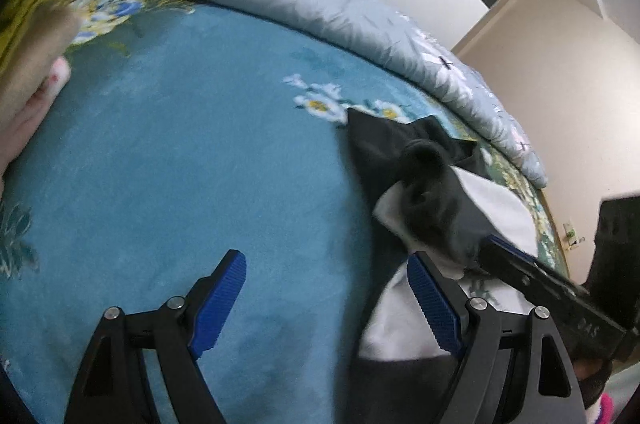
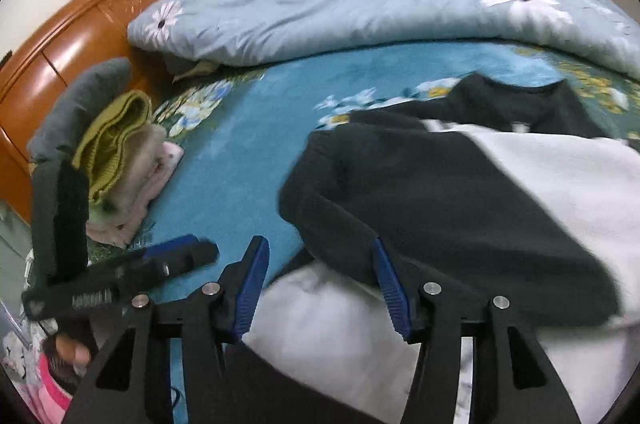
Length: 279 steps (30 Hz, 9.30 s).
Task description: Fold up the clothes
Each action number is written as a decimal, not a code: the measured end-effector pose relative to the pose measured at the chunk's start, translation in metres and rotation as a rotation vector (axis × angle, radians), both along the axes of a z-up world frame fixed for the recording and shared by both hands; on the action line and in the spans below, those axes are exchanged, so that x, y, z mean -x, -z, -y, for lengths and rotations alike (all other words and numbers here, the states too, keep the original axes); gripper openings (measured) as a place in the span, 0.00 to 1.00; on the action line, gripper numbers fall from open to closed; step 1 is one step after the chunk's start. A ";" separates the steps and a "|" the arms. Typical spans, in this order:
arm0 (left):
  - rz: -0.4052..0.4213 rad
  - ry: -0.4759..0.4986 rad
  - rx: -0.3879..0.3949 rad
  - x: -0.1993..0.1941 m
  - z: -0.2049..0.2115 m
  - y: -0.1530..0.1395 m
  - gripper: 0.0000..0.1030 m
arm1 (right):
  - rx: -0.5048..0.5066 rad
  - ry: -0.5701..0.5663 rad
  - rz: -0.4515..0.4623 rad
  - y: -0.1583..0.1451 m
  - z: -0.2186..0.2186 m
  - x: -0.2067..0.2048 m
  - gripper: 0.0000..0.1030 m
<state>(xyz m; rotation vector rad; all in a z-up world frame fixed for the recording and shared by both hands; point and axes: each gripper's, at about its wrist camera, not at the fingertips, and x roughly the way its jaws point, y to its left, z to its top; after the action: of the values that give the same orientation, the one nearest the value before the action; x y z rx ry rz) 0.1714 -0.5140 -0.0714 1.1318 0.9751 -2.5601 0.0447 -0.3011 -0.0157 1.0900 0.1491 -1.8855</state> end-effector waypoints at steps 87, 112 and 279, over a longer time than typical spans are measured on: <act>-0.103 0.286 -0.545 -0.140 -0.058 0.023 0.11 | 0.620 0.595 0.332 0.038 -0.363 -0.086 0.08; 0.067 0.400 0.170 -0.171 -0.119 0.023 0.62 | 0.197 0.731 0.196 0.055 -0.400 -0.119 0.38; -0.150 0.126 -0.593 0.173 0.048 0.025 0.40 | 0.308 0.574 0.418 0.034 -0.247 0.223 0.09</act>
<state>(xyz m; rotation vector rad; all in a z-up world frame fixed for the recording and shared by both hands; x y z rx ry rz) -0.0014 -0.5622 -0.0969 1.1613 1.8376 -2.5489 -0.1786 -0.0541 -0.0493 1.3705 -0.7382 -2.0196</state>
